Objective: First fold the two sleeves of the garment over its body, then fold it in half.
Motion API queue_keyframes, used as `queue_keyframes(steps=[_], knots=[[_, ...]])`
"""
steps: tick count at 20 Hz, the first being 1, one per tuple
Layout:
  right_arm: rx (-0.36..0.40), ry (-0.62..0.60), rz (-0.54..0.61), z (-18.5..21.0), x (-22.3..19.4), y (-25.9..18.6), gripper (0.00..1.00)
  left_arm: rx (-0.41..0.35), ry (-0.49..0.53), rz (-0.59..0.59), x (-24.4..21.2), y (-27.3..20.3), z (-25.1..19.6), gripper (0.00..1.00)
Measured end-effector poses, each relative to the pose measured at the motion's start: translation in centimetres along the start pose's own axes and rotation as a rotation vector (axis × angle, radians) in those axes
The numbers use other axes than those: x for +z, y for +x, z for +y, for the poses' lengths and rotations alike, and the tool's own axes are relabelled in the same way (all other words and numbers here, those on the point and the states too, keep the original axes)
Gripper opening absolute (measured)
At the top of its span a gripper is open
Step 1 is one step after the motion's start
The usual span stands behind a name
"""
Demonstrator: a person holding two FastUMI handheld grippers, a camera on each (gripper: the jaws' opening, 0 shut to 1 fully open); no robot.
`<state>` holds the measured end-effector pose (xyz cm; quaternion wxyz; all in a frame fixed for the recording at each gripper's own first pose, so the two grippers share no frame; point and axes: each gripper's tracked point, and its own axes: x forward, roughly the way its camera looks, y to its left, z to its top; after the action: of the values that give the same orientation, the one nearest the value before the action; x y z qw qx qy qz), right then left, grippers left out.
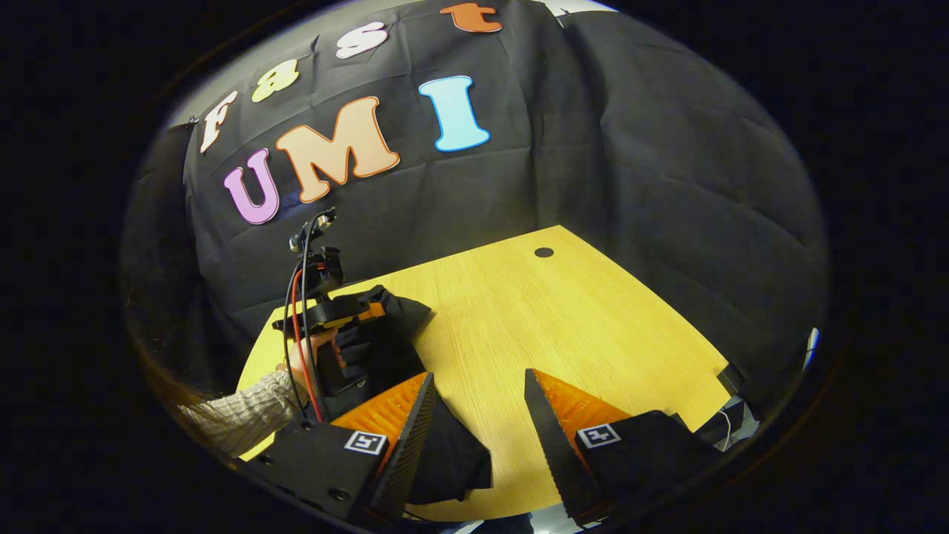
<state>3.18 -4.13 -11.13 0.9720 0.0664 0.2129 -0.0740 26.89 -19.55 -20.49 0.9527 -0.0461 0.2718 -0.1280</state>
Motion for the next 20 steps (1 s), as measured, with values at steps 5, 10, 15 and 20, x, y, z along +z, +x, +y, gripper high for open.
queue_keyframes(steps=[5, 10, 15, 20], knots=[[0.025, -0.011, 0.021, 0.4, -0.7, 0.4, 0.71, -0.055, -0.021, -0.039, 1.3, -1.1, -1.2, 0.12], [0.061, -0.04, 0.019, 0.9, -0.7, 0.2, 0.78, -0.04, 0.042, -0.12, 3.7, -3.6, -1.3, 0.95], [0.132, -0.065, 0.032, 2.3, -1.4, 0.2, 0.78, 0.017, 0.072, -0.211, 6.3, -7.9, -0.9, 0.95], [0.214, -0.164, 0.045, 3.9, -2.6, -0.6, 0.79, 0.106, 0.145, -0.306, 8.1, -13.7, 1.8, 0.95]])
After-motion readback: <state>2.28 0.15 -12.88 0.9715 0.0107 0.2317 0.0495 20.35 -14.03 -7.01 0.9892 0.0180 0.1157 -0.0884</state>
